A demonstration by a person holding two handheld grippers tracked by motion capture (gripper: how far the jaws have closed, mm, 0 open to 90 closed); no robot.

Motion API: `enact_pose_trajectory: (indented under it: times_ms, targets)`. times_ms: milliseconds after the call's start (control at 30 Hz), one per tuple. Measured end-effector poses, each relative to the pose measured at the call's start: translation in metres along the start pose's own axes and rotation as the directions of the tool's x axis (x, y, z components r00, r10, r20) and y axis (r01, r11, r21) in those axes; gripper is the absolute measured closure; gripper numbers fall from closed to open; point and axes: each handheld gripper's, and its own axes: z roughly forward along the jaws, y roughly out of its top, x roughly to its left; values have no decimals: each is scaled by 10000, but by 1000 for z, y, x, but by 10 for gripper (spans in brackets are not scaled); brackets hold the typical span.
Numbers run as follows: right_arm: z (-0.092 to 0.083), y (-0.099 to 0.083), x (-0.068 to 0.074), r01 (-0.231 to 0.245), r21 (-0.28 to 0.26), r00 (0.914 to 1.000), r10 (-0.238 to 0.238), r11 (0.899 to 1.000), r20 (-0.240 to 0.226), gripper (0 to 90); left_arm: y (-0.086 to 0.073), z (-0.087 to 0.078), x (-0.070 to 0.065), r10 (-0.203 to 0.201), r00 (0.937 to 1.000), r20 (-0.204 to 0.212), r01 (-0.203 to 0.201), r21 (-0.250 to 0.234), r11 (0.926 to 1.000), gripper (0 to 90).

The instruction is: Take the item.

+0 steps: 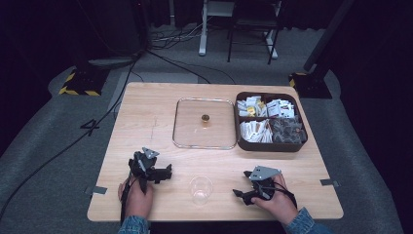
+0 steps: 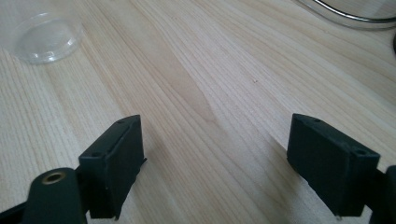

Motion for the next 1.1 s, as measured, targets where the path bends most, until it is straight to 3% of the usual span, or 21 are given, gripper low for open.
enact_pose_trajectory:
  times_ms: [133,233,400,600,633,800,1000,1067,1100]
  targets:
    - [0,0,-1,31,-31,10000,-32,10000,-70,204,0,0,0,-4,10000,2,4,-1,10000,0]
    - [-2,3,0,75,-86,9991,-79,9999,-427,243,0,0,0,-2,10000,1,2,0,10000,0]
    - [-8,9,0,103,-256,9988,-115,9996,-479,259,0,0,0,0,10000,2,0,2,10000,0]
    - [-20,24,1,-59,-444,9971,25,9990,-758,296,0,0,0,-7,10000,2,7,-1,10000,0]
    - [-22,33,0,-122,-555,9967,77,9984,-806,301,0,0,0,19,10000,0,-19,13,10000,0]
    - [-30,53,0,-41,-984,9964,-42,9951,-842,298,1,1,0,0,10000,-18,0,0,10000,0]
    - [-32,62,-6,26,-975,9955,-118,9952,-938,232,1,1,0,-22,10000,-27,22,-9,10000,0]
    - [-36,68,-10,-6,-1574,9969,-119,9875,-782,223,1,1,0,-9,10000,-26,9,6,10000,0]
    - [-36,68,-10,-6,-1574,9969,-119,9875,-782,223,1,1,-1,-43,10000,-26,43,-21,10000,0]
